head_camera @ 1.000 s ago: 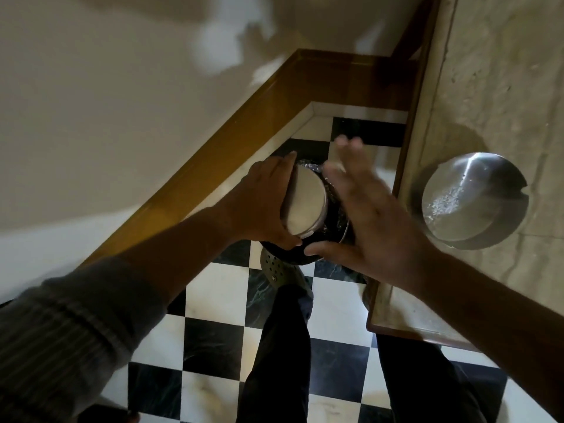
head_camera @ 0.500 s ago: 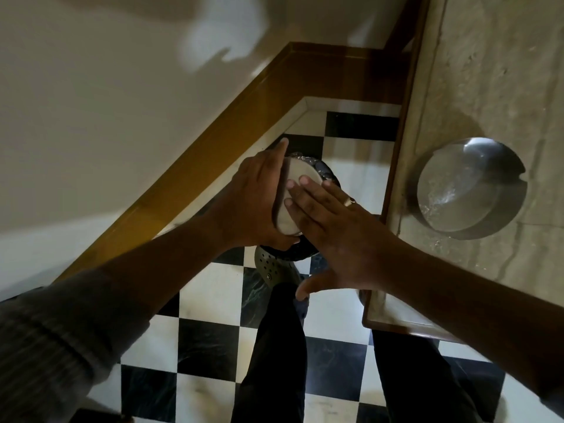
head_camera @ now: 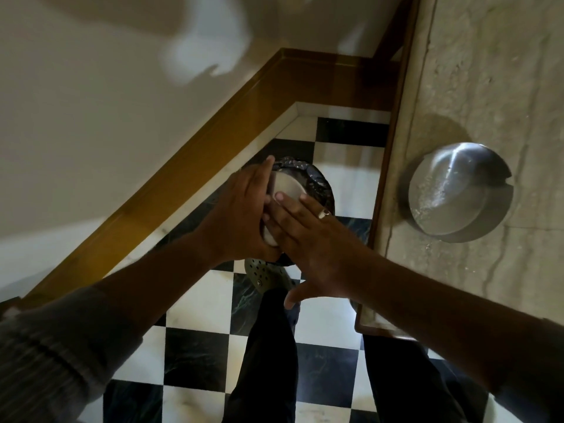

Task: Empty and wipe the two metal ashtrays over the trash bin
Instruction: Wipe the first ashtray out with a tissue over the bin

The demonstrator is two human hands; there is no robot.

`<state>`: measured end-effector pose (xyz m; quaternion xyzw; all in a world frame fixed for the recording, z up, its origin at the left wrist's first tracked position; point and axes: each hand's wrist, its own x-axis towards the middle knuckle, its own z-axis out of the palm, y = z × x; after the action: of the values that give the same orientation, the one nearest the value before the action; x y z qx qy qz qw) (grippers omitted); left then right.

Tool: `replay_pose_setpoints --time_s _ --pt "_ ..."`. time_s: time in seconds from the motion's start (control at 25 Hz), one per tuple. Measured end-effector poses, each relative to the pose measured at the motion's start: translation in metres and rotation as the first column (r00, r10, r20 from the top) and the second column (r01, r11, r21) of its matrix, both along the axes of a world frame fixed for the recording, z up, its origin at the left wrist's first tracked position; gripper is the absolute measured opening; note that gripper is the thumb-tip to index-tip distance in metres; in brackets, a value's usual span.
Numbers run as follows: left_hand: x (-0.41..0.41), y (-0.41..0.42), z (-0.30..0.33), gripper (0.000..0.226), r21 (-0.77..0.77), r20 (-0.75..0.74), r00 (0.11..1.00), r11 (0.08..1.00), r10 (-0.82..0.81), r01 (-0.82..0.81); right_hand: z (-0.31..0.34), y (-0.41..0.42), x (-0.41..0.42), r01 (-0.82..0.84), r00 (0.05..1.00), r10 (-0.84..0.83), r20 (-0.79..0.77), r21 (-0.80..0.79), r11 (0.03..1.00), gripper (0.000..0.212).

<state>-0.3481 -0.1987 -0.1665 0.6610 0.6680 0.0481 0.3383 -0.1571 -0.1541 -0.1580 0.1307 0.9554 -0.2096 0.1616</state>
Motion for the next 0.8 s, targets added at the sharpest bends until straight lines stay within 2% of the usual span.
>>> replay_pose_setpoints --time_s 0.24,0.28,0.36,0.44,0.48,0.52,0.56,0.6,0.64,0.72,0.8 --pt "-0.005 -0.002 -0.01 0.139 0.005 0.002 1.0 1.0 -0.004 0.004 -0.006 0.004 -0.002 0.009 1.0 -0.009 0.009 0.034 0.999 0.127" --pt "-0.006 -0.003 -0.012 0.139 0.019 0.003 1.0 1.0 0.0 0.0 -0.003 0.005 -0.001 0.039 0.999 -0.037 -0.032 0.048 0.998 0.124" --pt "-0.009 -0.005 -0.017 0.136 0.055 -0.012 1.0 0.998 0.005 -0.005 0.011 0.007 -0.001 0.168 0.965 -0.145 -0.22 0.086 0.982 0.113" --pt "-0.01 -0.006 -0.02 0.132 0.055 -0.026 1.0 0.998 0.01 -0.008 0.03 0.005 -0.002 0.351 0.849 -0.282 -0.446 0.079 0.933 0.1" --pt "-0.008 -0.006 -0.021 0.13 0.056 -0.026 1.0 0.998 0.017 -0.016 0.032 0.003 -0.002 0.383 0.828 -0.287 -0.482 0.113 0.917 0.094" --pt "-0.005 -0.005 -0.02 0.127 0.072 -0.024 1.0 0.997 0.016 -0.014 0.028 0.0 -0.002 0.334 0.878 -0.233 -0.419 0.188 0.924 0.091" --pt "0.0 -0.004 -0.017 0.125 0.077 -0.022 1.0 0.997 0.003 -0.001 0.018 -0.003 0.0 0.213 0.956 -0.144 -0.257 0.265 0.941 0.09" --pt "0.004 -0.004 -0.014 0.125 0.071 -0.014 1.0 0.997 -0.02 0.021 0.006 -0.007 0.005 0.077 0.995 -0.053 -0.086 0.301 0.95 0.09" --pt "0.007 -0.004 -0.01 0.127 0.061 -0.012 0.999 0.997 -0.039 0.039 -0.004 -0.008 0.008 -0.007 1.0 0.004 0.013 0.292 0.956 0.085" --pt "0.008 -0.007 -0.007 0.129 0.062 -0.018 0.999 0.998 -0.026 0.027 -0.011 -0.004 0.009 -0.002 0.999 -0.008 0.04 0.246 0.969 0.067" --pt "0.006 -0.006 -0.014 0.13 0.054 0.008 1.0 0.999 0.002 -0.003 -0.011 0.0 0.009 0.091 0.995 -0.084 -0.048 0.198 0.976 0.057"
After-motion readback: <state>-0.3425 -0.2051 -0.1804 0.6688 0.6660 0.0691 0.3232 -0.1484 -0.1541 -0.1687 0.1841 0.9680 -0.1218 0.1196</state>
